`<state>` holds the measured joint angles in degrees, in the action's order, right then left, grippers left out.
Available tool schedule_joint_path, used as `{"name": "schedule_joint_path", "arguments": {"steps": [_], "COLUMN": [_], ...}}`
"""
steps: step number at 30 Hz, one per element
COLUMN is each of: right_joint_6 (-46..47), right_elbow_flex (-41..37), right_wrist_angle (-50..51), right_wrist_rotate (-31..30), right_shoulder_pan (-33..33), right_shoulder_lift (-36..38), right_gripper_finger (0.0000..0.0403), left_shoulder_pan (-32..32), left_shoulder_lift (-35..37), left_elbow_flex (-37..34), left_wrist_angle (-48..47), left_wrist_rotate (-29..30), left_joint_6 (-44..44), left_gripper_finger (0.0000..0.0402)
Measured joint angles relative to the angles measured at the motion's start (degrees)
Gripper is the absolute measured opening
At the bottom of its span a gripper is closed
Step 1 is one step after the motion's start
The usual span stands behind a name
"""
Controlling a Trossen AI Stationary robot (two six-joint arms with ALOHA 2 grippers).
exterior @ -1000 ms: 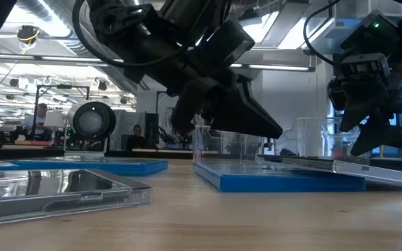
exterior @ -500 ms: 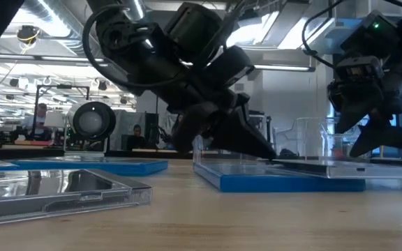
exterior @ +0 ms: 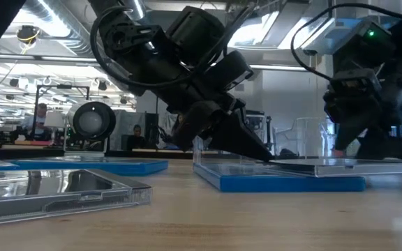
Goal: Pick & place jewel cases by type
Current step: Put the center black CD case into the left transparent bin
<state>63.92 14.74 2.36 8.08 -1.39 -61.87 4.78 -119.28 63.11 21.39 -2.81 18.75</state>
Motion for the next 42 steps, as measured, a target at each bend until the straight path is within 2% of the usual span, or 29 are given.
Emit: {"name": "schedule_joint_path", "arguments": {"steps": [4, 24, 37, 42], "right_joint_6": [-4.08, -5.95, -5.68, -5.46], "right_elbow_flex": [0.0, -0.07, -0.02, -0.02], "right_wrist_angle": [-3.86, -9.04, -14.97, -13.26], "right_wrist_rotate": [0.53, 6.2, 7.27, 9.64], "right_shoulder_pan": [0.0, 0.04, 0.04, 0.04], "right_shoulder_lift": [-1.94, -2.64, -2.44, -2.44], "right_gripper_finger": [0.0259, 0.026, 0.0259, 0.0238], "left_shoulder_pan": [-0.01, -0.07, -0.11, -0.07], "left_shoulder_lift": [0.0, -0.01, -0.09, -0.09], "left_elbow_flex": [0.0, -0.04, -0.07, -0.07], "left_wrist_angle": [-0.2, 0.19, 1.07, 1.09], "left_wrist_rotate": [0.02, 0.39, 2.4, 5.77], "left_joint_6": [-0.05, -0.07, -0.03, -0.03], "left_gripper_finger": [0.0003, 0.0003, 0.0002, 0.0008]}}
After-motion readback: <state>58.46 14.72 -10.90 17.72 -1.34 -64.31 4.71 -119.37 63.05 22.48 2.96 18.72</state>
